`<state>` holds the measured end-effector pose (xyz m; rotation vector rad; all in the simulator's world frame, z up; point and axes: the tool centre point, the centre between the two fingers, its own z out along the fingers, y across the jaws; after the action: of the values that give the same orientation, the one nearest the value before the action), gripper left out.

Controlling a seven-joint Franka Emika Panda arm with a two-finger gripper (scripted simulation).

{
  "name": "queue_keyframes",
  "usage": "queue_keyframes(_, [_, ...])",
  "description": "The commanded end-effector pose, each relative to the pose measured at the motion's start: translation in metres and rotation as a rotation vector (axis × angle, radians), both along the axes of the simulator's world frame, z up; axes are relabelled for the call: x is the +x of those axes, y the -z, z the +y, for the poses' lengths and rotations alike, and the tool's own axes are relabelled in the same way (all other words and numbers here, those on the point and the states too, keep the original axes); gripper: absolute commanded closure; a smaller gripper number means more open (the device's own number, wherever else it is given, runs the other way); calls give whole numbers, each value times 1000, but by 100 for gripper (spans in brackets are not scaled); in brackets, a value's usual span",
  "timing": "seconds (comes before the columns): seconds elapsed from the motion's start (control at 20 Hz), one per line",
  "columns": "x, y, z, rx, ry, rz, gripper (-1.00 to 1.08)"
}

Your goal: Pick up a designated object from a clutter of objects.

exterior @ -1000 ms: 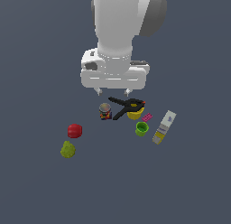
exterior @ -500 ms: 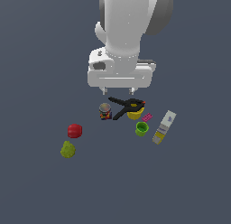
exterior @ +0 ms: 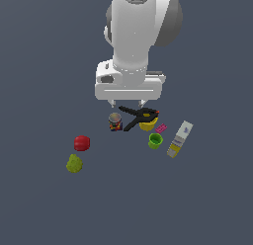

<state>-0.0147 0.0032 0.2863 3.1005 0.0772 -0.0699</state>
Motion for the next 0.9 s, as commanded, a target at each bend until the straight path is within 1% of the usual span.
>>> queue_keyframes(0.0, [-3, 11, -4, 4, -8, -1, -92])
queue_keyframes(0.2, [-10, 35, -12, 13, -25, -5, -92])
queue_keyframes(0.4, [-22, 65, -22, 23, -45, -11, -92])
queue_keyframes(0.85, [-63, 132, -47, 39, -90, -27, -92])
